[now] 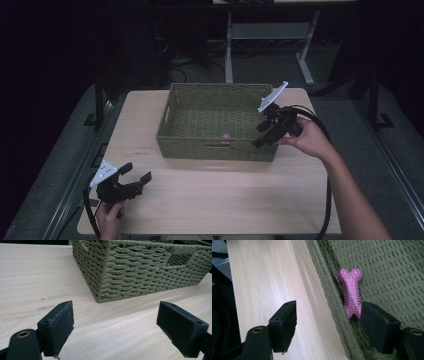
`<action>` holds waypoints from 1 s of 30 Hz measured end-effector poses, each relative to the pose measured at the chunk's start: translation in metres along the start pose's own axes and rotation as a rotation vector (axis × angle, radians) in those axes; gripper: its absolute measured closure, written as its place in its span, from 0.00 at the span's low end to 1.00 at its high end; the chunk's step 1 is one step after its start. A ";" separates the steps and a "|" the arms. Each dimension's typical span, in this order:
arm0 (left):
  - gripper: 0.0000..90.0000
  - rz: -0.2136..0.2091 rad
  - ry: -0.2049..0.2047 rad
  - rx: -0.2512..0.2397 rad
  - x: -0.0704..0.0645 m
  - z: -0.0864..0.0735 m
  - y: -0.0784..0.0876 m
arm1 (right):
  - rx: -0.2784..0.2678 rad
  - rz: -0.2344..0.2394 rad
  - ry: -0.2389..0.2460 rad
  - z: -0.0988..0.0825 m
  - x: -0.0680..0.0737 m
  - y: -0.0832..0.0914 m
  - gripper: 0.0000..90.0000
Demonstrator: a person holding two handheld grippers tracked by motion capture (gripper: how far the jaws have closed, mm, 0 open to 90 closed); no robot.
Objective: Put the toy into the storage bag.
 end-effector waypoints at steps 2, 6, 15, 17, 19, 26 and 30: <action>0.15 0.001 0.000 0.000 0.000 0.000 0.000 | 0.004 -0.001 0.000 -0.002 0.001 -0.001 0.32; 0.15 0.001 0.002 0.000 0.000 0.000 0.000 | -0.001 -0.003 0.003 -0.007 0.005 -0.003 0.32; 0.15 0.002 0.001 0.001 0.000 0.000 0.001 | -0.018 -0.006 0.001 -0.019 0.012 -0.009 0.31; 0.15 0.001 0.002 0.000 0.000 0.000 0.001 | -0.013 -0.004 0.000 -0.021 0.014 -0.013 0.31; 0.15 0.001 0.004 -0.001 0.000 -0.001 0.001 | -0.014 -0.002 0.005 -0.023 0.016 -0.014 0.31; 0.15 0.004 0.001 0.001 0.000 -0.001 0.001 | -0.011 0.000 0.006 -0.030 0.020 -0.018 0.31; 0.15 0.004 0.002 0.000 0.000 -0.001 0.001 | -0.018 0.000 0.006 -0.034 0.023 -0.021 0.30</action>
Point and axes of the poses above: each handheld gripper's, and its own axes: y roughly backward along the jaws, z roughly out of its top, x roughly to its left, the point moved 4 cm from there along -y, roughly forward along the jaws, and after that the axes turned 10 degrees about x, right-handed, at the moved point
